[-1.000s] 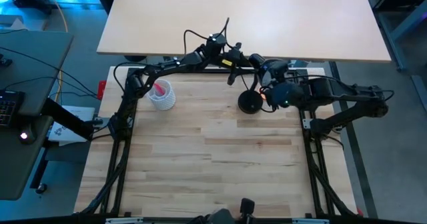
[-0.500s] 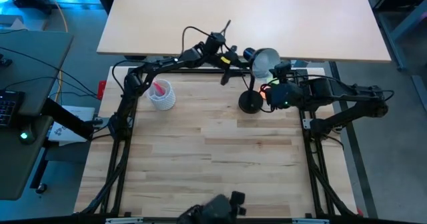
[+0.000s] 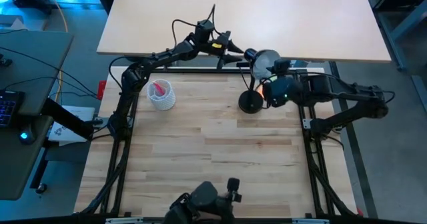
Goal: Screw lightbulb
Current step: Insert the light bulb into the desk lamp
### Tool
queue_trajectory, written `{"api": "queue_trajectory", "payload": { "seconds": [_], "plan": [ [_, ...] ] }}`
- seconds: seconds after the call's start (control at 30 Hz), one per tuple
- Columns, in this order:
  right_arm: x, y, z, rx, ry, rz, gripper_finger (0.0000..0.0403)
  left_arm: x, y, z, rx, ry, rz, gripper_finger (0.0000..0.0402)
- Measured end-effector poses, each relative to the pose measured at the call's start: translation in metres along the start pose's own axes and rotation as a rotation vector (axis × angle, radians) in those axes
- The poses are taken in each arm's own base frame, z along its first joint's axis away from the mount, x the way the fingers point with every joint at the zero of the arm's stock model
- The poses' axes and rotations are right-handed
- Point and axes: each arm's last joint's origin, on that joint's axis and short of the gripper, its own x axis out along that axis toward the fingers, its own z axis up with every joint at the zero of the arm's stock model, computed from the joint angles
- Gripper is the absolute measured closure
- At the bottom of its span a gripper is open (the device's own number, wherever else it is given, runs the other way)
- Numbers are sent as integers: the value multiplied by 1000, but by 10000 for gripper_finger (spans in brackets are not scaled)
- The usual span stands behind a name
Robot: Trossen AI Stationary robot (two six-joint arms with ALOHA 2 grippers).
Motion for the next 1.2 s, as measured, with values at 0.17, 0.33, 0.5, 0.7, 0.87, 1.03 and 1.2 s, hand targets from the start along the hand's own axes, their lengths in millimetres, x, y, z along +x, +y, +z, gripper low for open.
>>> {"api": "queue_trajectory", "payload": {
  "seconds": [0.17,0.33,0.5,0.7,0.87,1.03,1.2],
  "plan": [
    [5,-8,0,105,-3,-40,111,-2,3,-5,-3,9,11,232],
    [4,-8,0,78,-4,-46,111,-8,9,-7,-12,17,26,232],
    [4,-9,0,38,2,-56,111,-6,8,-4,13,-7,33,232],
    [1,-12,6,51,-21,-112,111,-2,7,-1,37,-13,76,232],
    [8,-14,-1,39,15,-84,111,-3,12,-3,27,-52,81,232],
    [10,-17,-2,-31,11,-79,111,4,10,-10,22,-88,11,232],
    [17,-23,-3,-91,9,-84,111,10,9,-11,36,-122,5,232]
  ]
}}
